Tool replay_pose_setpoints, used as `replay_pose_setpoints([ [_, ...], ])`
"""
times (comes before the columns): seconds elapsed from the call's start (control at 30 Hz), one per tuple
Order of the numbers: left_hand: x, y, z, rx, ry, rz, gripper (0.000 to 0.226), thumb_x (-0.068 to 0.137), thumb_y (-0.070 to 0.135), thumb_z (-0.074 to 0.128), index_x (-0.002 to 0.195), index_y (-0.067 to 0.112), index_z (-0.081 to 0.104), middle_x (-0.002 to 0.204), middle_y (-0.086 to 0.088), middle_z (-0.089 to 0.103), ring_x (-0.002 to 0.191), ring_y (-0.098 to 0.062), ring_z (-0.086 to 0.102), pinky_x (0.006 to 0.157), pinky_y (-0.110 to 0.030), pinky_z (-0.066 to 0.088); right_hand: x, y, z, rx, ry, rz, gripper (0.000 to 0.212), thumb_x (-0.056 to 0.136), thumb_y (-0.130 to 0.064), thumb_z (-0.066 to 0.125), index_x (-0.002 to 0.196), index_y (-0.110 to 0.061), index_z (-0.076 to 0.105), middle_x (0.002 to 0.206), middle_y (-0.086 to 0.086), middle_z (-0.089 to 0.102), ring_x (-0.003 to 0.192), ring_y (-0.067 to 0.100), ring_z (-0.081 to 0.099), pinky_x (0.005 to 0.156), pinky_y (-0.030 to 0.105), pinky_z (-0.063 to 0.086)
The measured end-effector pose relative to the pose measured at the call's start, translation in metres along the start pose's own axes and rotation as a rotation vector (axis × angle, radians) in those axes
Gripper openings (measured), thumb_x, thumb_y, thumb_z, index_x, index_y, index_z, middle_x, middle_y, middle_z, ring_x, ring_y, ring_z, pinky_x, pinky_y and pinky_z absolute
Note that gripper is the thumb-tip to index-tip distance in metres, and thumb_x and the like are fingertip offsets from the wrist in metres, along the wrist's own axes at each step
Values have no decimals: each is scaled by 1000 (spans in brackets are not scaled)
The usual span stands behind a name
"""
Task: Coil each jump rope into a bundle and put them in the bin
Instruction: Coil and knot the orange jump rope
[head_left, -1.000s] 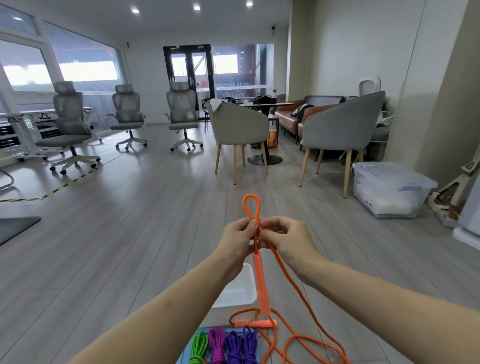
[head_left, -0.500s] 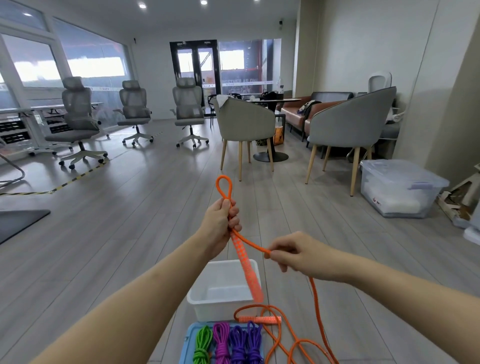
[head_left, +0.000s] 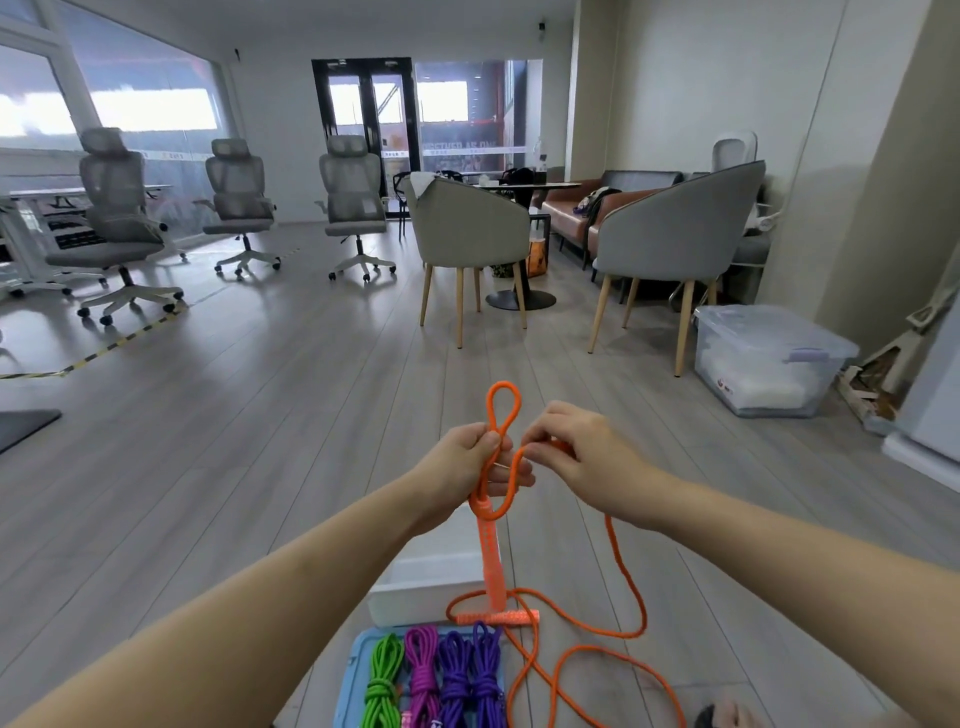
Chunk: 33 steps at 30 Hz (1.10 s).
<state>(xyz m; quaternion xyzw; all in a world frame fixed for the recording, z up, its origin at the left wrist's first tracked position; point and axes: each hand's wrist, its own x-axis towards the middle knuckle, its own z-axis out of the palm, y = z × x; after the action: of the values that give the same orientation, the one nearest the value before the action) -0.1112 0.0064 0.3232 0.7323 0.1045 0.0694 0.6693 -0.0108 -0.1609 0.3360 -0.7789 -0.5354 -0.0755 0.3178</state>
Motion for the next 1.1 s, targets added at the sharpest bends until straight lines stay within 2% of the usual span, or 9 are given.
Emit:
replay_pose_setpoints([
  [0.2,-3,-3,8,19,-67,13,38,113,21,28,115,-1,59,96,-17,73,99,-35,75,93,-49,59,4,4,7,-122,60,-46,14,99,-31,64,104,-20,72,101,-12,60,87,10,62,77,36,58],
  [0.53,-4,-2,6,2,-108,44,36,112,22,34,118,-5,57,104,-24,74,101,-36,74,93,-47,60,5,3,8,-225,85,-138,16,97,-36,67,103,-23,74,98,-11,65,80,10,64,70,34,59],
  [0.63,-6,1,-1,19,-216,16,35,112,24,34,120,-2,56,99,-18,71,103,-35,73,98,-48,56,6,2,-2,-275,115,-189,21,93,-41,70,101,-22,67,86,-9,66,70,10,62,62,27,55],
  [0.73,-9,6,-9,59,-388,-67,32,112,21,35,124,0,56,95,-13,66,98,-30,71,95,-45,52,3,7,-13,-363,109,-190,37,84,-56,74,93,-23,60,67,-11,58,55,6,52,52,17,39],
  [0.83,-12,11,-10,149,-421,-117,29,112,18,34,118,1,57,90,-10,62,90,-23,69,91,-40,56,-1,11,-17,-408,73,-101,48,79,-72,64,86,-25,57,64,-12,53,54,7,50,52,16,34],
  [0.9,-11,11,-9,138,-349,-89,26,112,17,32,108,5,55,87,-7,59,90,-22,69,99,-48,53,-1,16,-17,-323,83,-5,40,87,-64,63,86,-24,57,65,-10,55,57,7,54,53,19,37],
  [0.97,-7,10,-9,3,-240,-64,25,112,16,31,104,7,53,84,-6,59,86,-24,69,102,-53,50,-1,25,-17,-152,74,131,28,97,-50,60,88,-23,59,68,-5,59,60,12,56,55,29,45],
  [1.03,-2,10,-9,-203,-141,-41,25,112,14,31,100,9,52,75,-2,53,68,-19,60,91,-47,58,-3,34,-18,24,67,293,27,102,-45,55,89,-22,61,68,0,59,58,15,52,57,35,45],
  [1.1,2,13,-9,-350,-51,-27,24,111,12,31,95,12,49,67,1,44,53,-12,41,68,-33,54,-4,40,-18,130,103,408,33,103,-45,54,89,-17,62,66,1,55,58,13,46,55,32,40],
])
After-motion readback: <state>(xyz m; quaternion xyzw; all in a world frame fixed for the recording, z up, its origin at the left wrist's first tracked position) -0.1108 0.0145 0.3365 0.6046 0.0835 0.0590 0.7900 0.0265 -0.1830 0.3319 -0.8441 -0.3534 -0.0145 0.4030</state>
